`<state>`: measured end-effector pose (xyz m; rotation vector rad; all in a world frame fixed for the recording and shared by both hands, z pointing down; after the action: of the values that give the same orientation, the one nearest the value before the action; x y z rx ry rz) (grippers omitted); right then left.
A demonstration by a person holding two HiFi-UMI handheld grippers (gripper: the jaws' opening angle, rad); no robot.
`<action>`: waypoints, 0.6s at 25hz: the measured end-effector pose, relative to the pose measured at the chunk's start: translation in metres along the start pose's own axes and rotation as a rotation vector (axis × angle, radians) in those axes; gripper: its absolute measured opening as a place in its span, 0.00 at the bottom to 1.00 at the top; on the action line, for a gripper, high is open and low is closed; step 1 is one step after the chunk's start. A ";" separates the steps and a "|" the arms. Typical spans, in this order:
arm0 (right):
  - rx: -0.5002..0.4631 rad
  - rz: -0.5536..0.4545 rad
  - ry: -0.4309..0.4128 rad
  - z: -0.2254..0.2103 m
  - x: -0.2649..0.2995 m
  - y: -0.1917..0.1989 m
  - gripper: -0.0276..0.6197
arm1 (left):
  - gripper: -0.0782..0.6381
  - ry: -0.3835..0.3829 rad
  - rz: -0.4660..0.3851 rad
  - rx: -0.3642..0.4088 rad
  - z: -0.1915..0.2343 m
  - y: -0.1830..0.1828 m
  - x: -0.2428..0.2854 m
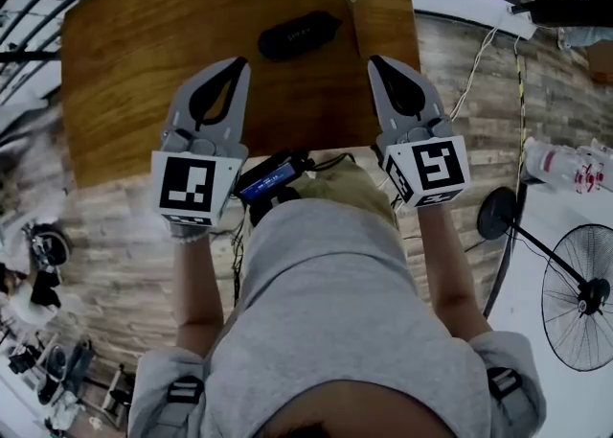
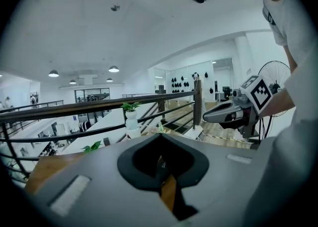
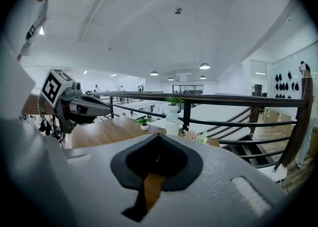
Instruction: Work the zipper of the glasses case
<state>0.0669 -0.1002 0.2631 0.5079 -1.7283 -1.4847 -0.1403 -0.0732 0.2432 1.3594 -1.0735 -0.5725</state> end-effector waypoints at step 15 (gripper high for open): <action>-0.021 -0.023 -0.015 -0.007 -0.006 -0.007 0.04 | 0.13 -0.030 0.015 -0.046 -0.004 0.010 -0.004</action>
<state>0.0745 -0.1022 0.2545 0.5090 -1.7217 -1.5246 -0.1415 -0.0660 0.2515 1.3056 -1.0879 -0.6051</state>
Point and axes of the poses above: the fingertips, and each gripper's own axes: x forward along the fingers, z to its left, y out of its underside, the point moved 5 cm from there along -x, backward along the fingers, and after that the axes turned 2 degrees about x, right-handed, at the moved point
